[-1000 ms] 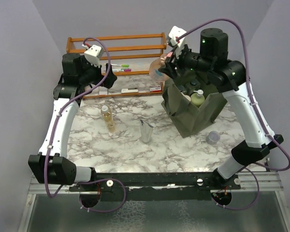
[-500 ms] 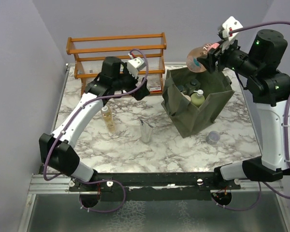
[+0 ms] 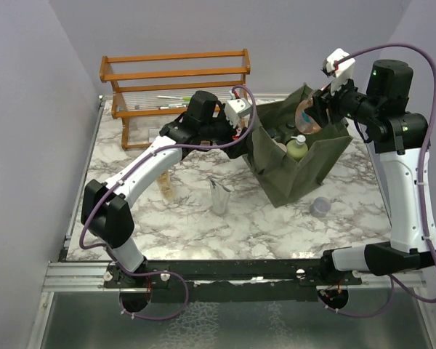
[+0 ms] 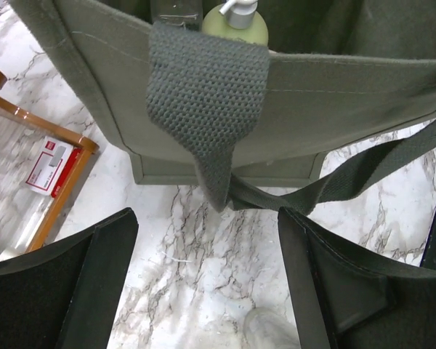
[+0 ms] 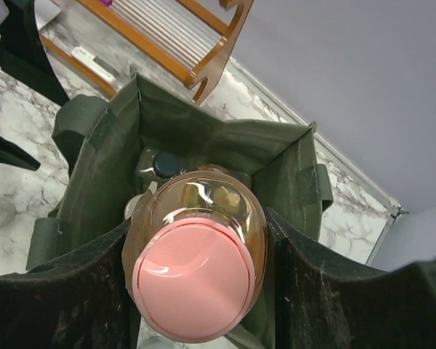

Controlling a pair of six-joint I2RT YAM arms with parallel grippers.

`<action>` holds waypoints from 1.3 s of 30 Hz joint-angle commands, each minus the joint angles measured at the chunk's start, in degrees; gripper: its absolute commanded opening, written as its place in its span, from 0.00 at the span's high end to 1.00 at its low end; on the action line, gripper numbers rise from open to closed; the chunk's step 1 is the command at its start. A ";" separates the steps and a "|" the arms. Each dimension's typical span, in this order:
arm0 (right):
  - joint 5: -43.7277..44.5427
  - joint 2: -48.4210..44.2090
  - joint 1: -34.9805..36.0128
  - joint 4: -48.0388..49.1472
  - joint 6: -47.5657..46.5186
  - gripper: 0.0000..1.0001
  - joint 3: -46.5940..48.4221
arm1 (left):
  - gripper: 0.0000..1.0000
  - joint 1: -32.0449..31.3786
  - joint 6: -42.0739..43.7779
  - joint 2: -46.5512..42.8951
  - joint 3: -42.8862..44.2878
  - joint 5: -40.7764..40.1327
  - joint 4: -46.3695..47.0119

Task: Place the personal care products into the canvas bag
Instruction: Place the care product in the canvas bag.

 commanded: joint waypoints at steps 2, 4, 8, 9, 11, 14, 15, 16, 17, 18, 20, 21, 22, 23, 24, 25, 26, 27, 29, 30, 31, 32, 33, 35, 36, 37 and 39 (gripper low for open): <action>1.78 -1.53 -0.63 6.57 -2.15 0.99 -0.15 | 0.21 -1.31 0.35 0.72 2.31 1.40 2.55; 2.69 -0.76 -0.64 6.64 -2.00 0.99 -0.18 | 0.22 -1.52 0.46 0.82 2.40 1.43 2.62; 4.64 1.54 -0.65 6.62 -1.66 0.99 0.23 | 0.22 -1.67 1.01 0.28 2.09 1.38 2.51; 5.13 2.23 -0.64 6.42 -1.64 0.99 0.59 | 0.22 -1.66 1.11 0.08 1.98 1.40 2.45; 6.11 3.65 -0.63 5.97 -1.48 0.99 0.90 | 0.22 -1.66 1.46 -0.16 1.97 1.55 2.18; 6.69 4.90 -0.63 5.43 -1.18 0.99 0.88 | 0.22 -1.66 2.46 -0.55 2.14 1.67 1.53; 6.70 5.05 -0.67 5.20 -1.04 0.99 0.72 | 0.22 -1.66 2.88 -0.79 2.14 1.60 1.15; 6.70 5.17 -0.63 4.93 -0.99 0.99 0.52 | 0.21 -1.66 3.34 -1.01 2.26 1.46 0.85; 6.70 5.19 -0.65 4.60 -0.94 0.99 0.23 | 0.21 -1.66 3.71 -1.22 2.43 1.41 0.51; 6.69 5.18 -0.71 4.07 -0.93 0.99 0.01 | 0.20 -1.66 4.14 -1.38 2.74 1.47 0.08; 6.78 5.13 -0.72 2.79 -1.08 0.99 -0.39 | 0.19 -1.71 4.72 -1.46 3.51 1.40 -0.88; 6.79 5.06 -0.72 2.41 -1.18 0.99 -0.90 | 0.19 -1.67 5.00 -1.57 3.78 1.40 -1.25; 6.64 5.20 -0.77 2.01 -1.19 0.99 -1.34 | 0.19 -1.66 5.46 -1.73 3.86 1.44 -1.61; 6.29 5.41 -0.79 1.34 -1.16 0.99 -1.49 | 0.19 -1.66 5.98 -1.99 3.90 1.63 -1.97; 6.00 5.40 -0.81 0.78 -1.09 0.99 -1.65 | 0.18 -1.66 6.49 -2.00 4.09 1.66 -2.40; 5.72 5.06 -0.81 0.85 -0.96 0.99 -2.93 | 0.18 -1.66 6.56 -1.93 4.41 1.52 -2.89; 5.54 4.67 -0.89 1.38 -0.98 0.99 -4.00 | 0.18 -1.67 6.72 -1.91 4.50 1.41 -3.18; 5.48 4.63 -0.89 1.46 -1.02 0.99 -4.46 | 0.18 -1.66 7.09 -2.16 4.45 1.28 -3.26; 5.55 4.82 -1.13 0.61 -1.19 0.99 -4.51 | 0.18 -1.66 7.66 -2.52 4.70 1.03 -3.71; 5.58 4.77 -1.23 0.59 -1.19 0.99 -4.72 | 0.18 -1.66 8.01 -2.62 5.15 0.92 -4.31; 5.56 4.69 -1.26 0.54 -1.29 0.99 -4.99 | 0.17 -1.66 8.49 -2.83 5.63 0.93 -4.83; 5.48 4.66 -1.29 0.57 -1.34 0.99 -5.06 | 0.17 -1.66 9.00 -2.93 6.17 0.88 -5.45; 5.47 4.85 -1.33 0.47 -1.23 0.99 -5.06 | 0.17 -1.66 9.49 -3.02 6.84 0.87 -6.09; 5.47 5.10 -1.41 0.19 -1.28 0.99 -5.13 | 0.17 -1.67 10.46 -3.02 8.55 1.11 -7.63; 5.53 5.30 -1.42 -0.02 -1.33 0.99 -5.15 | 0.17 -1.78 11.14 -3.03 9.44 1.25 -8.54; 5.55 5.45 -1.42 -0.14 -1.37 0.99 -5.30 | 0.17 -1.80 12.00 -3.00 10.37 1.37 -9.37; 5.68 5.74 -1.51 -0.32 -1.56 0.99 -5.52 | 0.17 -2.12 13.96 -3.01 12.22 1.48 -11.42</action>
